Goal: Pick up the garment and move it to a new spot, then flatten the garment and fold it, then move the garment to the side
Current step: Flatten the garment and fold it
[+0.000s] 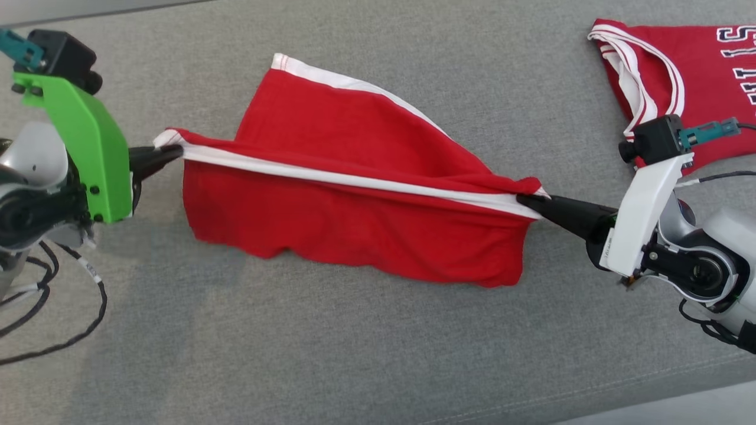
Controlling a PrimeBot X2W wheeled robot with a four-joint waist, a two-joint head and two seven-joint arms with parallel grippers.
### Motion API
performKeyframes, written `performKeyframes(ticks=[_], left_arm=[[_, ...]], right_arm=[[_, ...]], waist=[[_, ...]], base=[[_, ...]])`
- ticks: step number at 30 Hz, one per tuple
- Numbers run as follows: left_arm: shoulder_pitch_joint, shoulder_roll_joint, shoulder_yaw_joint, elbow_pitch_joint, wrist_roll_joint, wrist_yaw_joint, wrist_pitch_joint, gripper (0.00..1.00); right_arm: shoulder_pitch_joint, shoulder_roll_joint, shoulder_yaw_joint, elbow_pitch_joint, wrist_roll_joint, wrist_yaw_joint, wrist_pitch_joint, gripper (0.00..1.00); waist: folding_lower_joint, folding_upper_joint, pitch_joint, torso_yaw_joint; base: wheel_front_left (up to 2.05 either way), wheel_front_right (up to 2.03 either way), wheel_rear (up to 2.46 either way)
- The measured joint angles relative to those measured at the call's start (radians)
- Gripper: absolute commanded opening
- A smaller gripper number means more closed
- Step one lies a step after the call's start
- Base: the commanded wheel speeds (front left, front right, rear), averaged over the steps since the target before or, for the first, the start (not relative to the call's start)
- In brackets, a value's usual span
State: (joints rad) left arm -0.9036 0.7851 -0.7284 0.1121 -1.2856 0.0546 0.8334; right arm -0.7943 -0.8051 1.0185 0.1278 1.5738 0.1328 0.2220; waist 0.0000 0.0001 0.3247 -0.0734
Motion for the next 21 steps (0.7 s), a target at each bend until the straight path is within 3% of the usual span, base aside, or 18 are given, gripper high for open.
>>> performKeyframes(ticks=[12, 21], left_arm=[[-0.203, -0.110, -0.024, 0.262, 0.127, -0.076, -0.060, 0.00], [-0.308, -0.186, -0.035, 0.438, 0.190, -0.134, -0.149, 0.00]], right_arm=[[-0.072, 0.108, -0.026, 0.065, 0.008, 0.000, -0.024, 0.00], [-0.105, 0.151, -0.031, 0.078, -0.010, 0.000, -0.039, 0.00]], waist=[[0.0000, 0.0000, 0.124, -0.065], [0.0000, 0.0000, 0.186, -0.111]], base=[[0.00, 0.00, 0.00], [0.00, 0.00, 0.00]])
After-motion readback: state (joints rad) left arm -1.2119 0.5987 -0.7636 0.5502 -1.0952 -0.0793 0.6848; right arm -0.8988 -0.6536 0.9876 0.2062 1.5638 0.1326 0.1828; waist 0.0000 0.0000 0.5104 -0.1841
